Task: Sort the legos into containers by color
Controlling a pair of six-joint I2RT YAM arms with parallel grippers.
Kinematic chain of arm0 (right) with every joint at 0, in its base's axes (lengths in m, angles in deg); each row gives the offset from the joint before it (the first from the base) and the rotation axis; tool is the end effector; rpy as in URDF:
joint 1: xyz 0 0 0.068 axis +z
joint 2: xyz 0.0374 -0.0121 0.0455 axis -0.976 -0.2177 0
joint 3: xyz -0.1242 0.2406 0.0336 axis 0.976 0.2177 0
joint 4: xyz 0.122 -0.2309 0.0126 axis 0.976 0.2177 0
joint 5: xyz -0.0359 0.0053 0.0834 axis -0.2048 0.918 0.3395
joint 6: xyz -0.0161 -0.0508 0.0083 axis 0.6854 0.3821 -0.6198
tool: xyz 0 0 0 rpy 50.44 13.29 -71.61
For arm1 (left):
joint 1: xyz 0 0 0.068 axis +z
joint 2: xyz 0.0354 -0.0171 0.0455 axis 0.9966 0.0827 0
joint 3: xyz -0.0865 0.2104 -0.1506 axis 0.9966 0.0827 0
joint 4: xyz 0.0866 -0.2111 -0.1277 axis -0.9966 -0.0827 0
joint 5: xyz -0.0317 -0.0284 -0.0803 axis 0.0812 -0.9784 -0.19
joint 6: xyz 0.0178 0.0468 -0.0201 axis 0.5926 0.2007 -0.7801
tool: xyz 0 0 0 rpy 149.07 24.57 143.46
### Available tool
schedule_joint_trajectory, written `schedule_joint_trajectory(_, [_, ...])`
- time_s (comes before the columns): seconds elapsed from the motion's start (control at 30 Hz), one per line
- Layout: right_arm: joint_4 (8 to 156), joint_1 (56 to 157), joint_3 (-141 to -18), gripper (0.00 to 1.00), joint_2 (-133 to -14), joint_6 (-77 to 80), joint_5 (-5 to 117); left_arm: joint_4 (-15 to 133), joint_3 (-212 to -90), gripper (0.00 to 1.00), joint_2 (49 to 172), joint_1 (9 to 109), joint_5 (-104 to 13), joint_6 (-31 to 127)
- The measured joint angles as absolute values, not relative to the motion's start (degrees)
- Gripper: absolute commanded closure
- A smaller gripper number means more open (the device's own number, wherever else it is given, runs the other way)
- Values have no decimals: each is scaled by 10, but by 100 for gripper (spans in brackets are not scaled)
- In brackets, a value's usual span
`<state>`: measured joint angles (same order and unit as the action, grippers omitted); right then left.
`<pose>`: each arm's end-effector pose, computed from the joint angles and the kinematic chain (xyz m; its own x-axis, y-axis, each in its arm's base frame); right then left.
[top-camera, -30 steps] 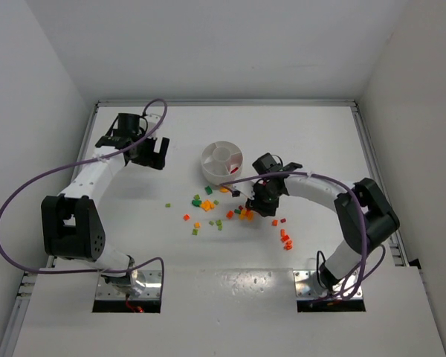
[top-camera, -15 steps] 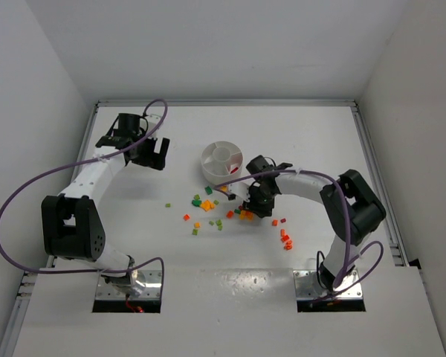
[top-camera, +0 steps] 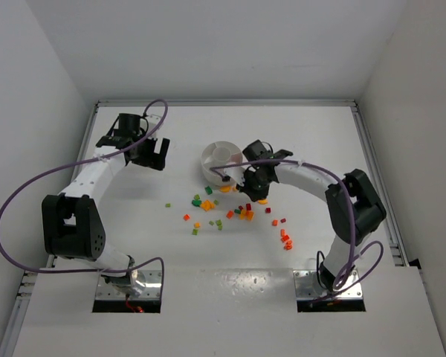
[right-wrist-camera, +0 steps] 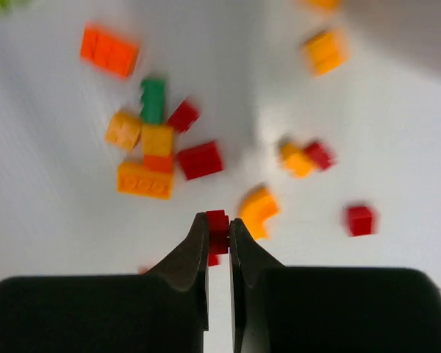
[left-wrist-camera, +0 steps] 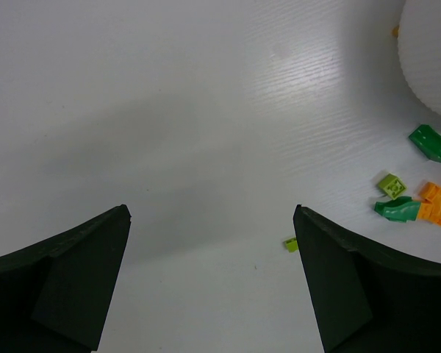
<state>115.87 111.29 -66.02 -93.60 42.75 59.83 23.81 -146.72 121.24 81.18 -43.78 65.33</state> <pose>0.2706 0.1897 0.1629 -0.3256 -0.8819 -0.3409 -0.9369 0.3495 -0.0094 0.3217 -0.0270 0.2695 -0.7635 0.1586 -0.6260 0.2207 0.9751 -0.0221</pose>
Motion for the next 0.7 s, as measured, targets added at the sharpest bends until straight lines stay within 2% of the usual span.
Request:
schedule_joint_trajectory(0.3, [1171,1110,-837,97,-918,317,640,238,-1468,0,1212,812,-438,653])
schedule_joint_trajectory(0.7, [1164,1110,-871,97,-1009,262,630,238,-1472,0,1212,812,-435,653])
